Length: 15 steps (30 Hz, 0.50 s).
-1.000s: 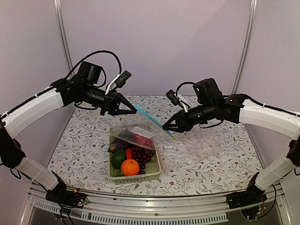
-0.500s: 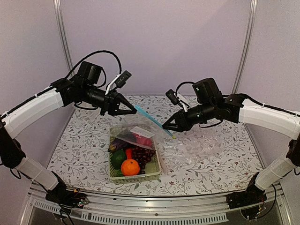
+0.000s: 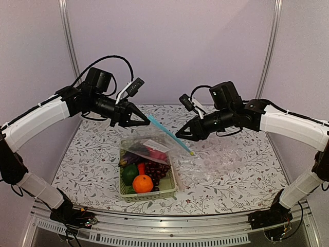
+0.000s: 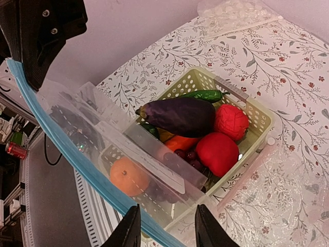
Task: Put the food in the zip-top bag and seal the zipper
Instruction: Pass from the left arm to the right
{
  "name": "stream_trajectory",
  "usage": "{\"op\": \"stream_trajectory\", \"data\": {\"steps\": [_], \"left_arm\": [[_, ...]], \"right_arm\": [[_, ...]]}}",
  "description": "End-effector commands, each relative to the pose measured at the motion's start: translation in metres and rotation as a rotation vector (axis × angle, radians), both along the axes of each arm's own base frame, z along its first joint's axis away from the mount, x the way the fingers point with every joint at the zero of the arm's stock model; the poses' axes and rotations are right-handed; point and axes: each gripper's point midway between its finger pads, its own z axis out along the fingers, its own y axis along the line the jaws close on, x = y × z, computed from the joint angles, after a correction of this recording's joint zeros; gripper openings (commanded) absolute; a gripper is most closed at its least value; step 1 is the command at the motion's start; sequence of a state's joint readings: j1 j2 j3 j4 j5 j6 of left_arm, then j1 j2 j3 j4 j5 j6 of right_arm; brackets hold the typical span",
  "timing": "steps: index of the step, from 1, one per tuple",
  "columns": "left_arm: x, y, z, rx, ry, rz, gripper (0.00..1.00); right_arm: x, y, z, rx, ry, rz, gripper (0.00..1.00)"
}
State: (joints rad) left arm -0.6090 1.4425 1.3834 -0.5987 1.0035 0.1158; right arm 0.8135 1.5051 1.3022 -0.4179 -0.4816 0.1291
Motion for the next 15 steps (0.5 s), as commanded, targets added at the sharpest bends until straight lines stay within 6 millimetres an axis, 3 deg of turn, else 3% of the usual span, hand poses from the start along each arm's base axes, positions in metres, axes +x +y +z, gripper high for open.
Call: {"op": "stream_trajectory", "data": {"steps": [1,6,15], "left_arm": [[-0.003,-0.004,0.002,0.001,-0.021,-0.022,0.00],[-0.011,-0.007,-0.001,0.009,0.013,-0.064,0.00],[-0.021,-0.022,-0.016,0.049,0.040,-0.106,0.00]], "right_arm": [[-0.004,0.001,-0.005,0.003,0.013,0.010,0.38],[-0.020,0.006,0.013,0.113,0.055,0.063,0.40],[-0.047,0.007,0.010,0.182,0.146,0.103,0.51]]}}
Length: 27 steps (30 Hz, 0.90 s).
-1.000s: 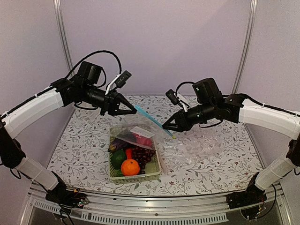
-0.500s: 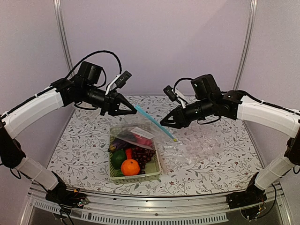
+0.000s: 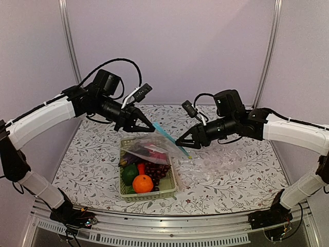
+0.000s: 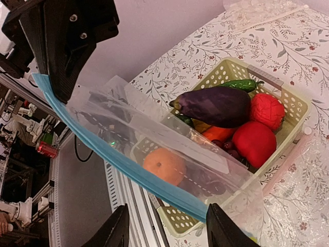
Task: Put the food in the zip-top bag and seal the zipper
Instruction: Pass from the left arm to the right
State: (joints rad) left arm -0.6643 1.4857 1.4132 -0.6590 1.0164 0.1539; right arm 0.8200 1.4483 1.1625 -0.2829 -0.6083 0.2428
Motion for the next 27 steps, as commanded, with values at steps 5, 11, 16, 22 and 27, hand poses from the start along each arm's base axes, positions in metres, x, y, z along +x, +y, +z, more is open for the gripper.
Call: {"op": "stream_trajectory", "data": {"steps": [5,11,16,22,27], "left_arm": [[-0.007,-0.015,-0.010,0.028,0.024,-0.046,0.00],[-0.012,-0.021,-0.009,0.019,0.036,-0.070,0.00],[-0.013,-0.021,-0.006,0.017,0.041,-0.074,0.00],[-0.021,-0.017,0.006,0.009,0.037,-0.098,0.00],[-0.024,-0.014,0.011,0.001,0.014,-0.097,0.00]], "right_arm": [[-0.030,0.014,0.012,0.120,0.051,0.066,0.48],[-0.025,0.019,-0.003,0.092,0.051,0.043,0.46],[-0.014,0.013,-0.002,0.063,-0.013,-0.016,0.47],[-0.005,-0.014,0.008,0.040,-0.075,-0.101,0.60],[-0.009,-0.021,-0.002,-0.010,-0.076,-0.089,0.63]]}}
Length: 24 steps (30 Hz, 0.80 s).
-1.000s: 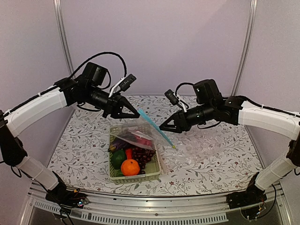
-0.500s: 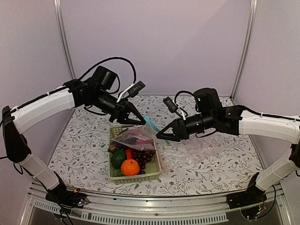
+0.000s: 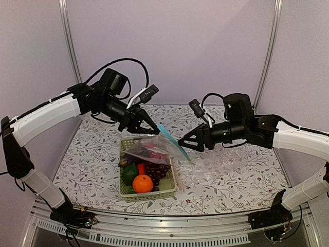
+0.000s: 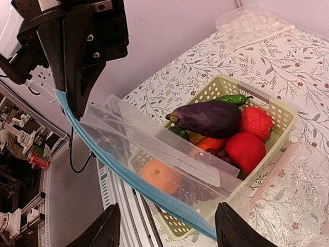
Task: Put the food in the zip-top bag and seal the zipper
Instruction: Pass from the left arm to the right
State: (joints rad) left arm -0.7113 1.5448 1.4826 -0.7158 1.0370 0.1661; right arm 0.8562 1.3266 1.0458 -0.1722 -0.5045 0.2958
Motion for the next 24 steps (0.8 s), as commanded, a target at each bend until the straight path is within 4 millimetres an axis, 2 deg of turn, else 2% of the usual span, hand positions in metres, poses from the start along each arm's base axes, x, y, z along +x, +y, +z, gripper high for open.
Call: {"op": "stream_trajectory", "data": {"steps": [1,7,13,22,24], "left_arm": [[-0.012,0.002,0.011,-0.016,-0.020,-0.030,0.00],[-0.010,0.001,0.010,-0.013,-0.016,-0.026,0.00],[-0.012,0.000,0.012,-0.021,-0.011,-0.036,0.00],[-0.011,-0.003,0.013,-0.027,0.008,-0.045,0.00],[-0.010,-0.004,0.014,-0.029,0.014,-0.048,0.00]], "right_arm": [[-0.003,-0.009,-0.016,-0.065,0.003,0.005,0.63],[-0.023,0.002,-0.022,-0.071,0.041,0.093,0.62],[-0.012,0.004,-0.024,-0.100,-0.007,0.056,0.61],[-0.006,0.026,-0.013,-0.077,-0.014,0.120,0.35],[-0.006,0.026,-0.011,-0.074,-0.022,0.122,0.34]]}}
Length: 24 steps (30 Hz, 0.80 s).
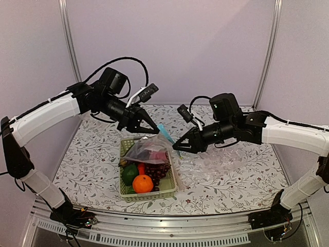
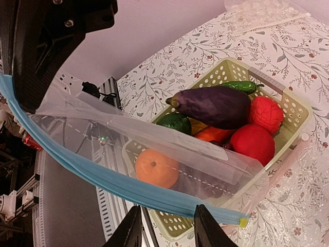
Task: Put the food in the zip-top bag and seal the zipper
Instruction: Pass from the left arm to the right
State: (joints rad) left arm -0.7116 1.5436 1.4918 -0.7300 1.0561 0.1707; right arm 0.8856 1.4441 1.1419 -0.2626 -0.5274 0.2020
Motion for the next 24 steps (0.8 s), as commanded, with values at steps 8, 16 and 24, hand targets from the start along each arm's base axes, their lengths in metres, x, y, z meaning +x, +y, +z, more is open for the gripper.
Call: {"op": "stream_trajectory", "data": {"steps": [8,16,24], "left_arm": [[-0.004,-0.012,0.008,-0.016,0.038,-0.046,0.00],[0.000,-0.021,0.004,-0.001,0.047,-0.054,0.00],[0.037,-0.029,-0.005,0.064,-0.073,0.109,0.11]], "right_arm": [[0.007,-0.003,0.014,-0.007,-0.079,-0.031,0.31],[0.012,-0.007,0.023,-0.002,-0.117,-0.058,0.10],[0.007,-0.019,0.036,0.017,-0.085,-0.111,0.00]]}}
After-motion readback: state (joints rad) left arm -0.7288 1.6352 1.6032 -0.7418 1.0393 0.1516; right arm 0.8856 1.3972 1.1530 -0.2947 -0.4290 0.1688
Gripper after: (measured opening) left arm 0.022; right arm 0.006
